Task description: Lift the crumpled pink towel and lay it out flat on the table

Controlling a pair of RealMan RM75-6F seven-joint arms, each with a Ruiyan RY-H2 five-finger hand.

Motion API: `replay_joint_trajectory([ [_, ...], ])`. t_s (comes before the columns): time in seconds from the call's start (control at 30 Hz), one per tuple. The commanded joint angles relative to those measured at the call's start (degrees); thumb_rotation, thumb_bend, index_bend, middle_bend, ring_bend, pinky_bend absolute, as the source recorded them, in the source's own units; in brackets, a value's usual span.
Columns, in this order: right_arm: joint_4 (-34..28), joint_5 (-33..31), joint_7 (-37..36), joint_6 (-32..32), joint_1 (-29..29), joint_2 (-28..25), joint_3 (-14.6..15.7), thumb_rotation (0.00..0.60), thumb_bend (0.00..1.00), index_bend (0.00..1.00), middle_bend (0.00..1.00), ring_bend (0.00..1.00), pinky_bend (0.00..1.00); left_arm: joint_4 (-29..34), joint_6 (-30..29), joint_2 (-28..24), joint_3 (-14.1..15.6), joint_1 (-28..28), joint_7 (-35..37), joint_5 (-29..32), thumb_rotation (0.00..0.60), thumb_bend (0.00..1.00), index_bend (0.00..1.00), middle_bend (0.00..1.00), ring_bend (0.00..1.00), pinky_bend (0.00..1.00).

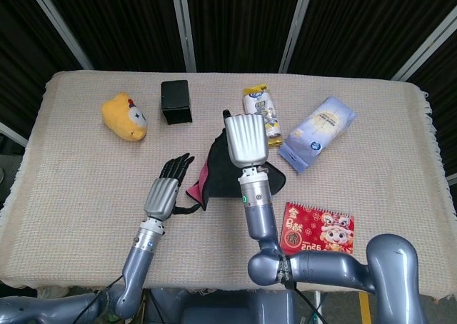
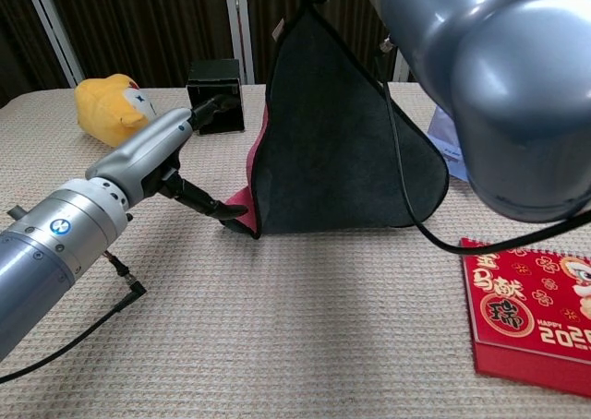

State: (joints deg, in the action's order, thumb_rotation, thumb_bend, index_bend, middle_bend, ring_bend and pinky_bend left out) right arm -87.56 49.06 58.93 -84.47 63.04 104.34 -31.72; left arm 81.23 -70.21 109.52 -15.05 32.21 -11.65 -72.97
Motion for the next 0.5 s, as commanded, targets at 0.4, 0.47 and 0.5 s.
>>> replay_joint_trajectory([
  [0.4, 4.91, 0.05, -0.94, 0.56, 4.55, 3.61, -2.22, 0.600, 0.72, 0.68, 1.00, 1.00, 1.00, -0.08, 1.50, 0.13, -0.99, 1.20, 3.17, 0.41, 0.600, 0.00, 0.00, 0.00, 0.00, 0.00],
  [0.47, 5.39, 0.15, -0.89, 0.51, 5.17, 4.08, -2.42, 0.600, 0.72, 0.68, 1.00, 1.00, 1.00, 0.65, 1.48, -0.20, -1.18, 1.24, 3.53, 0.37, 0.600, 0.00, 0.00, 0.00, 0.00, 0.00],
  [0.5, 5.60, 0.15, -0.84, 0.47, 5.42, 4.29, -2.48, 0.600, 0.72, 0.68, 1.00, 1.00, 1.00, 1.09, 1.51, -0.41, -1.27, 1.23, 3.77, 0.40, 0.600, 0.00, 0.00, 0.00, 0.00, 0.00],
])
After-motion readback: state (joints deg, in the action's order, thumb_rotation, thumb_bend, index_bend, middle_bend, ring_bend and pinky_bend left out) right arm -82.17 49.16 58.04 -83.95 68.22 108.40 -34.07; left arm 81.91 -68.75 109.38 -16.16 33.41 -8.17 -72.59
